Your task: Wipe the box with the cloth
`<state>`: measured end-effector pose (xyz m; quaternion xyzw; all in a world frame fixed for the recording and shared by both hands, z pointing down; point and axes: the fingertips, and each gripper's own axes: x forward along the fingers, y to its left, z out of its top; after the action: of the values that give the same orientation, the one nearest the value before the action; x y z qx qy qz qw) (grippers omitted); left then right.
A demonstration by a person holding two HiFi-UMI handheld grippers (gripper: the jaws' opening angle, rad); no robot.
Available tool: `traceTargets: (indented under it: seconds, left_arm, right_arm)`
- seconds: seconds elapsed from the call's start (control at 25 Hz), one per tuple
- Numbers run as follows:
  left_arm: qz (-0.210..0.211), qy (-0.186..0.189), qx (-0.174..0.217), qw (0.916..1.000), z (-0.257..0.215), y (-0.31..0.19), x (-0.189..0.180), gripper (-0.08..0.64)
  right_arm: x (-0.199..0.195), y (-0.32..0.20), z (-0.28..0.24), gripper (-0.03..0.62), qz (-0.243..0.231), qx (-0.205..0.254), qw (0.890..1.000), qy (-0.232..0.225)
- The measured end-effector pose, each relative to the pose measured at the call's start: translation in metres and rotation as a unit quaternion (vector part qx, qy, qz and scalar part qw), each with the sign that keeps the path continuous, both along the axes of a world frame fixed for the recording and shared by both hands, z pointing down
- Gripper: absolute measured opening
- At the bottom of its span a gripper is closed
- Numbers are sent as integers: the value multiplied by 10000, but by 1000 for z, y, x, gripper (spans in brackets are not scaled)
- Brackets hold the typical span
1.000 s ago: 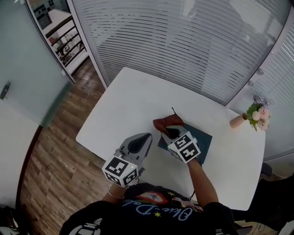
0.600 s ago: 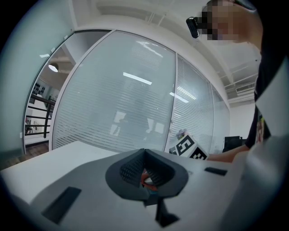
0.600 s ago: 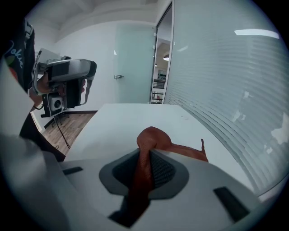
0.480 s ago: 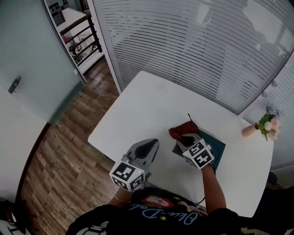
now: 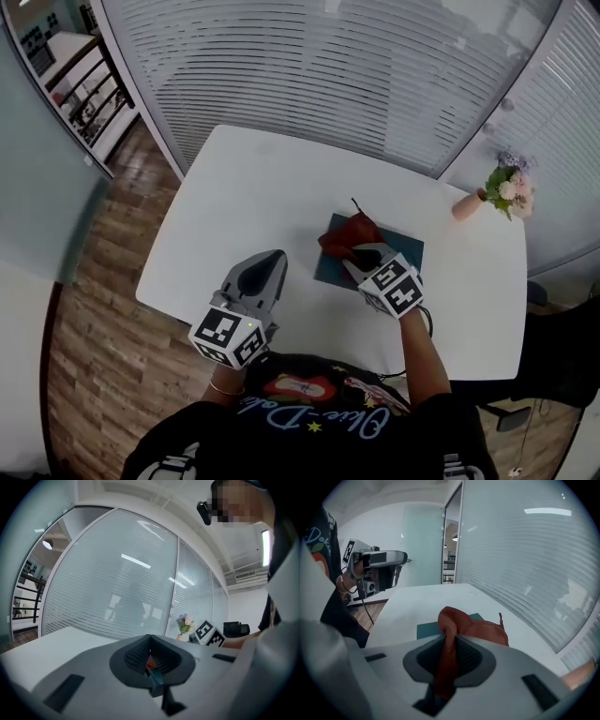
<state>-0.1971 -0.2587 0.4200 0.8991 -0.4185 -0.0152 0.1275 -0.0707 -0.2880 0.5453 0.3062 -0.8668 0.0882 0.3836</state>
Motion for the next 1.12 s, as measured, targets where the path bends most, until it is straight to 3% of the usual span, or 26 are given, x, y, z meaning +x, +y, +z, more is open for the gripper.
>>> traceTargets:
  seconds: [0.2,0.52,0.8,0.92,1.12]
  left_arm:
    - [400,-44,48,9992,0,-7,18,3]
    - [778,-50,30,9970,1,-12,37,3]
    - [767,-75,-33,9970,7,-20,30,3]
    - [828,-92,-68,9965,11,-22,33,3]
    - [858,-79,-41,9963,10,-28,35,3]
  right_arm:
    - [38,5,4,54,591,83,9981,168]
    - [85,10,2,54,1402,115,9900,-118]
    - [134,15,2,54,2155,152,9763,-118]
    - [158,20,4,54,2594,208,9655,-37]
    - [174,25,3,54,3152,192,9460,-734]
